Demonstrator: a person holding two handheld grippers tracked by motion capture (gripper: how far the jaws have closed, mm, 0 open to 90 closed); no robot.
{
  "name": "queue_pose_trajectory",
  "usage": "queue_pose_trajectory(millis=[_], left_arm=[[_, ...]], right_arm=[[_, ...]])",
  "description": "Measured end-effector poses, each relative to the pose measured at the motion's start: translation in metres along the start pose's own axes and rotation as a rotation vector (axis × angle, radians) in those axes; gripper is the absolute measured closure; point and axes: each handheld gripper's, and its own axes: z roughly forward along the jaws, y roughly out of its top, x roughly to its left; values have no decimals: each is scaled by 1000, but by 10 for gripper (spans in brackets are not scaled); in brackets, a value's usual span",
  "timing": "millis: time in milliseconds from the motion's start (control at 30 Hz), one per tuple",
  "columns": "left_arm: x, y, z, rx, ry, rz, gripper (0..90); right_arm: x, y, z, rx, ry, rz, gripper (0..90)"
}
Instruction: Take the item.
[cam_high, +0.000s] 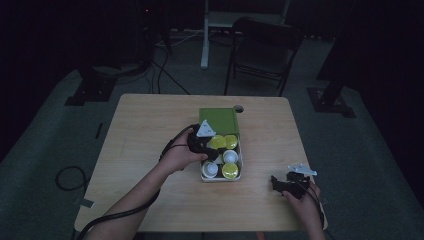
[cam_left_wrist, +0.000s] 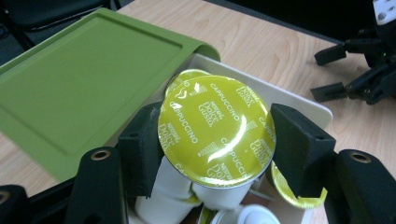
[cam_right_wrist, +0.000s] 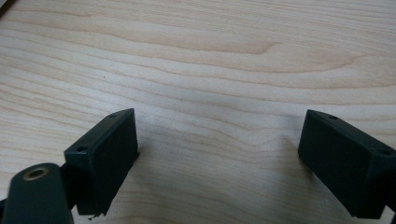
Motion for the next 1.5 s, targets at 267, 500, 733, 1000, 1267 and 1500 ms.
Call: queue_pose_trajectory(millis=[267,500,733,1000,1267,1500], left_arm=[[5,-11,-14,-13,23,-28,387],[12,-16,-29,-10,47,-38,388],[17,-26,-41,-15,74,-48,387],[28,-39,-53,-11,94,-78,388],[37,-57,-62,-11,115,-126,387],[44,-71,-68,-15,144,-150,388]], right_arm=[[0,0,0,0,0,0,114],[0,0,0,0,0,0,114],[0,0,0,0,0,0,114],[0,0,0,1,0,1,114],[0,0,0,0,0,-3,114],[0,0,0,1,0,1,114]])
